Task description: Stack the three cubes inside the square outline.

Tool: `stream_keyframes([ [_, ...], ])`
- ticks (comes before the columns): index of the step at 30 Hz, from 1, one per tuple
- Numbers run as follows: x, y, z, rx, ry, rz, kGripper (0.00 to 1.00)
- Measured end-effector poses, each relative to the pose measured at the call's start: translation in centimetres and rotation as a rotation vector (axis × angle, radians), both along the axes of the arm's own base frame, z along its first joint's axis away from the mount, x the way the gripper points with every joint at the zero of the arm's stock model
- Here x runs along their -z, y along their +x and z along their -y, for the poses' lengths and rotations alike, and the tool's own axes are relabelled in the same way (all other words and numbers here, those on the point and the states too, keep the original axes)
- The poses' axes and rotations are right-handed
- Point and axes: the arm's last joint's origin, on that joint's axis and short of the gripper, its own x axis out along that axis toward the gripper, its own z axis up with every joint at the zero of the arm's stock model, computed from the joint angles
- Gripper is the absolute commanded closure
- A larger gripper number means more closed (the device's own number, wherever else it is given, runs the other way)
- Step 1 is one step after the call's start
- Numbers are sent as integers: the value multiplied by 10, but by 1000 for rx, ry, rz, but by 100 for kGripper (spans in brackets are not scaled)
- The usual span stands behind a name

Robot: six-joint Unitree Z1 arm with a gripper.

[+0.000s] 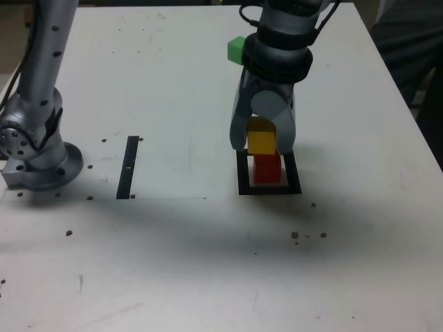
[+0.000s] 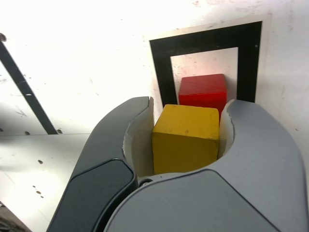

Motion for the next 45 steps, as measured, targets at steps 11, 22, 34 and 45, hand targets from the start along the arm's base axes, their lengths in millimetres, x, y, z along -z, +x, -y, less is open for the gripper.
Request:
stream_keyframes([
  [11, 8, 6, 1, -2, -10, 9, 67],
  [22, 17, 7, 0, 5, -26, 25, 1],
  [34, 19, 2, -3, 1, -24, 36, 0],
  [45, -16, -28, -22, -27, 61, 130, 0],
])
